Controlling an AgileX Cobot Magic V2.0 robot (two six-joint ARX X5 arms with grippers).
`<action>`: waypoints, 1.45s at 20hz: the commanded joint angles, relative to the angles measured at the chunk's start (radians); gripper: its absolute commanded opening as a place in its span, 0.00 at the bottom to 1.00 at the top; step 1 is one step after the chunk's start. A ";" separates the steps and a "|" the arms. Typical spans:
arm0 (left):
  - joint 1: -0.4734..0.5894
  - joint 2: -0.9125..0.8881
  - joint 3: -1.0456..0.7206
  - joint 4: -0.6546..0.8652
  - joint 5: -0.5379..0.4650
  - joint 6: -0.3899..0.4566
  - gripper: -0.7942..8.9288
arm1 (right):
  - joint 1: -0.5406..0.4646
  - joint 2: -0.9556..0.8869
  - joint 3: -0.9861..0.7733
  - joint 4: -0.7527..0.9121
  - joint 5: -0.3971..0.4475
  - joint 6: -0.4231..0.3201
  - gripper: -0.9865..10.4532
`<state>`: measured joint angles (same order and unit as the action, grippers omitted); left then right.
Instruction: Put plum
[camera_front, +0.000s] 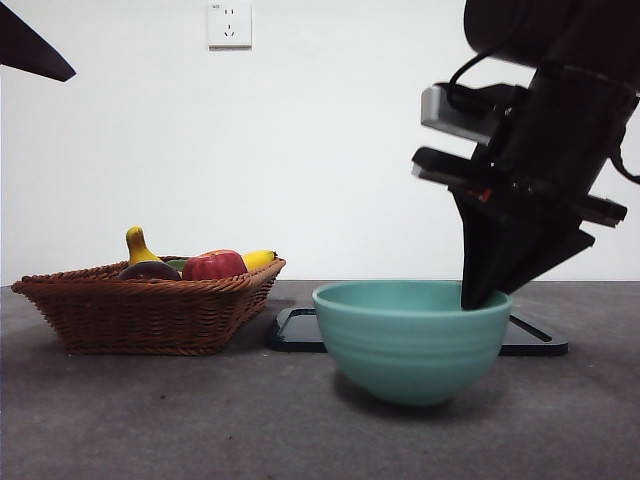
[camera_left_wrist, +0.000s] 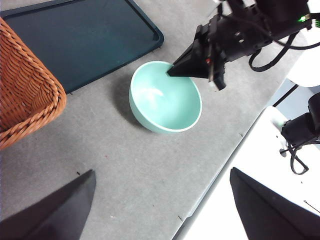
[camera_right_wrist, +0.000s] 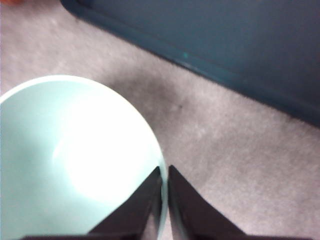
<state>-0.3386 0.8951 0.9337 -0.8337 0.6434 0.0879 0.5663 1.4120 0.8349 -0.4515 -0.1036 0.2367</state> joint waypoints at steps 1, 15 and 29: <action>-0.004 0.006 0.008 0.011 0.006 0.009 0.52 | 0.008 0.028 0.006 0.012 0.002 0.011 0.09; -0.004 0.006 0.008 0.011 0.006 0.009 0.52 | 0.007 0.000 0.018 -0.016 0.004 0.026 0.34; -0.004 0.006 0.008 0.010 0.006 0.008 0.52 | 0.008 -0.520 0.154 -0.410 -0.131 -0.013 0.34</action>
<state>-0.3386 0.8951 0.9337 -0.8337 0.6434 0.0879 0.5678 0.8837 0.9737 -0.8631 -0.2310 0.2337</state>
